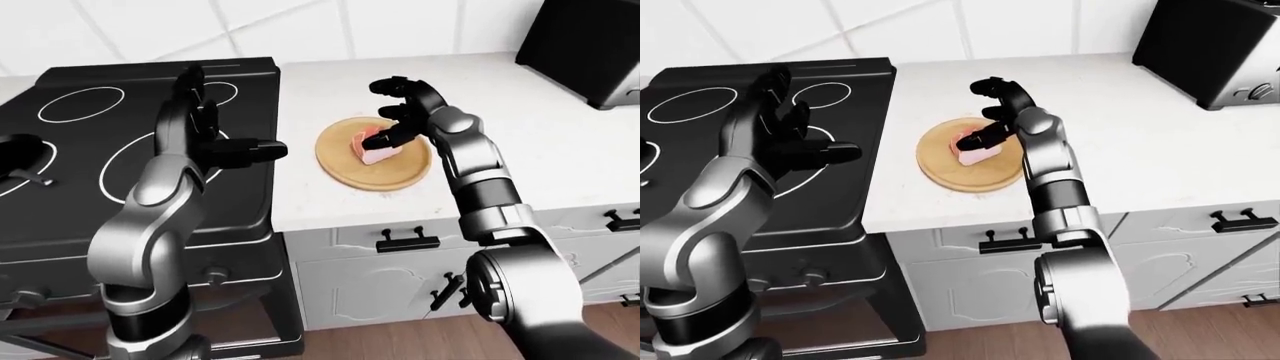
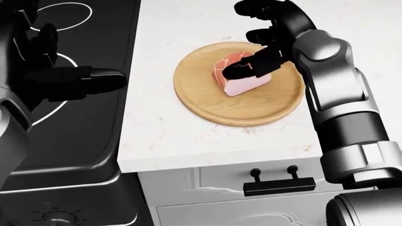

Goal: Pick the pork loin from the plate and place it in the pan.

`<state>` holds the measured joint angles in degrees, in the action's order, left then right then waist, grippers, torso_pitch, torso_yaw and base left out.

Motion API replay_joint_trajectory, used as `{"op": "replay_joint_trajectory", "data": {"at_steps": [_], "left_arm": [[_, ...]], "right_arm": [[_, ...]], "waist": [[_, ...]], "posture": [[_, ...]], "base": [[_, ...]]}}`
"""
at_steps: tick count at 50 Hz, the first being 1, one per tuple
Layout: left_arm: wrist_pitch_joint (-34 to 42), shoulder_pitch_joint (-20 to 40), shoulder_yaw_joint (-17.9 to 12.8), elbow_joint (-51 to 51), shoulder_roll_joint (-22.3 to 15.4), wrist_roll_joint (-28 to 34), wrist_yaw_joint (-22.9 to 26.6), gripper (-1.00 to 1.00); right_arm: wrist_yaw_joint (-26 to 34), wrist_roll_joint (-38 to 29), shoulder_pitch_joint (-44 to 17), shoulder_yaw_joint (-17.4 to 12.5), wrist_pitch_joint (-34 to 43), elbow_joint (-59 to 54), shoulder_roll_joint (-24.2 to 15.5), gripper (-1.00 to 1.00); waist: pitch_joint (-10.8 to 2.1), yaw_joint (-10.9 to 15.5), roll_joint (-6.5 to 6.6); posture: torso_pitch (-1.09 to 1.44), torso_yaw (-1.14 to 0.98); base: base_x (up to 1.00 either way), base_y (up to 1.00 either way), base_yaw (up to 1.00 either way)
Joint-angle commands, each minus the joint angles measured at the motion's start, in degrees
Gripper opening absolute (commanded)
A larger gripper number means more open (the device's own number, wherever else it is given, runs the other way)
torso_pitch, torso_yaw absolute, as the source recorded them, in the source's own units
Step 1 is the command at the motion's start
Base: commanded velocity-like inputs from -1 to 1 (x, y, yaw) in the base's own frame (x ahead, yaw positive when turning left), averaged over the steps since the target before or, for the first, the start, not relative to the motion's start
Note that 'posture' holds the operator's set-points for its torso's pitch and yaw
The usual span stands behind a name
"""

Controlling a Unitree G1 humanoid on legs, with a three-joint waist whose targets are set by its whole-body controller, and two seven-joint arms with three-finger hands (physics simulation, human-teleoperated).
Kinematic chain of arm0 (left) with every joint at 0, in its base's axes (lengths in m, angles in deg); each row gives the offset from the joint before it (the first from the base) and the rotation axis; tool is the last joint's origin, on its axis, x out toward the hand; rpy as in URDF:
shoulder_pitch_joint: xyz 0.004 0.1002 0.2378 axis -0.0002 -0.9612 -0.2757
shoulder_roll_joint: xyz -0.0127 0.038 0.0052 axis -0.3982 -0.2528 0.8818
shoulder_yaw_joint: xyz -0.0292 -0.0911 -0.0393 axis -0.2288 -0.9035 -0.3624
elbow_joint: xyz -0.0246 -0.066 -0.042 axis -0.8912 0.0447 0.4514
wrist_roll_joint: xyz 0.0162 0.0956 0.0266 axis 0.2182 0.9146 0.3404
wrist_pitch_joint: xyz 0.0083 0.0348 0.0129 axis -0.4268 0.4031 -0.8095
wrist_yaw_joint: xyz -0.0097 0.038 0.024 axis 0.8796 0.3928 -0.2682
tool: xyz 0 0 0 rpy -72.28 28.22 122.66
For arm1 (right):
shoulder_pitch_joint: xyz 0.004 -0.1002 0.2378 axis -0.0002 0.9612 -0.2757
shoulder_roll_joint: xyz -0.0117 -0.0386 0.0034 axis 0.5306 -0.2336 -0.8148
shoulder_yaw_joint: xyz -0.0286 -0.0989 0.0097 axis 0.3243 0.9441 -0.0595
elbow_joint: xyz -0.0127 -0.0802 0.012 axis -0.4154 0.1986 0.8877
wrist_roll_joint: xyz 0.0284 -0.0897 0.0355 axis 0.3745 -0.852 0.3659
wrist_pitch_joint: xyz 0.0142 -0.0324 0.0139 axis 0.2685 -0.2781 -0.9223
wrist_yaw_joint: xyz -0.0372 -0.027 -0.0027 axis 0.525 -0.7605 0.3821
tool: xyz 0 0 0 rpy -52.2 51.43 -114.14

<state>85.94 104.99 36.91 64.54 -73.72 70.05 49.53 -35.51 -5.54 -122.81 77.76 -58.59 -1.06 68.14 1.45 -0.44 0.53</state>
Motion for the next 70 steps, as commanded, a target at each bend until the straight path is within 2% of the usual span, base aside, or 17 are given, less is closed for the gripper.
{"op": "replay_joint_trajectory", "data": {"at_steps": [1, 8, 17, 33, 35, 47, 48, 52, 54, 70], "left_arm": [[-1.6, 1.7, -0.4, -1.8, -0.5, 0.1, -0.1, 1.0], [-1.6, 1.9, -0.4, -1.7, -0.5, 0.1, 0.0, 1.0], [-1.1, 2.0, -0.3, -2.1, -0.3, 0.1, -0.2, 1.0], [-1.1, 1.4, -0.3, -2.5, -0.2, 0.0, -0.3, 1.0], [-1.3, 1.4, -0.3, -2.4, -0.2, 0.0, -0.2, 1.0], [-1.5, 1.6, -0.3, -2.0, -0.2, 0.2, -0.1, 1.0], [-1.7, 1.7, -0.3, -1.8, -0.2, 0.3, -0.1, 1.0], [-1.5, 1.6, -0.3, -2.1, -0.2, 0.2, -0.1, 1.0], [-1.6, 1.7, -0.3, -2.0, -0.2, 0.2, -0.2, 1.0], [-0.9, 2.4, -0.3, -2.2, -0.2, 0.0, -0.5, 1.0]], "right_arm": [[-0.1, -0.3, -2.1, 0.0, -0.9, 2.0, -0.5, 0.54], [0.6, -0.4, -2.2, 0.1, -0.2, 2.4, -0.5, 0.54], [4.6, -0.6, -1.2, 0.3, 2.6, 5.4, -0.8, 0.51], [5.9, -2.2, 0.4, 0.6, 2.3, 5.6, -0.1, 0.47], [5.8, -2.3, 0.4, 0.6, 2.1, 5.5, -0.1, 0.36], [5.8, -2.5, 0.5, 0.5, 1.4, 4.9, 0.0, 0.31], [5.8, -2.5, 0.6, 0.5, 1.4, 4.9, 0.0, 0.23], [5.8, -2.5, 0.8, 0.5, 1.2, 4.9, 0.1, 0.19], [5.8, -2.6, 0.7, 0.5, 1.3, 5.0, 0.0, 0.03], [5.8, -2.9, 0.5, 0.6, 0.9, 4.7, -0.1, -0.06]], "waist": [[-1.57, 0.1, 0.02], [-1.48, 0.1, 0.03], [-1.43, 0.2, -0.04], [-1.36, 0.1, 0.06], [-1.35, 0.1, 0.07], [-1.42, 0.2, 0.08], [-1.44, 0.2, 0.08], [-1.46, 0.2, 0.06], [-1.49, 0.2, 0.06], [-1.58, 0.2, 0.0]], "posture": [[0.0, 0.0], [0.0, 0.0], [0.0, 0.0], [0.0, 0.0], [0.0, 0.0], [0.0, 0.0], [0.0, 0.0], [0.0, 0.0], [0.0, 0.0], [0.0, 0.0]], "base": [[0.0, 0.0, 0.0], [0.0, 0.0, 0.0], [0.0, 0.0, 0.0], [0.0, 0.0, 0.0], [0.0, 0.0, 0.0], [0.0, 0.0, 0.0], [0.0, 0.0, 0.0], [0.0, 0.0, 0.0], [0.0, 0.0, 0.0], [0.0, 0.0, 0.0]]}}
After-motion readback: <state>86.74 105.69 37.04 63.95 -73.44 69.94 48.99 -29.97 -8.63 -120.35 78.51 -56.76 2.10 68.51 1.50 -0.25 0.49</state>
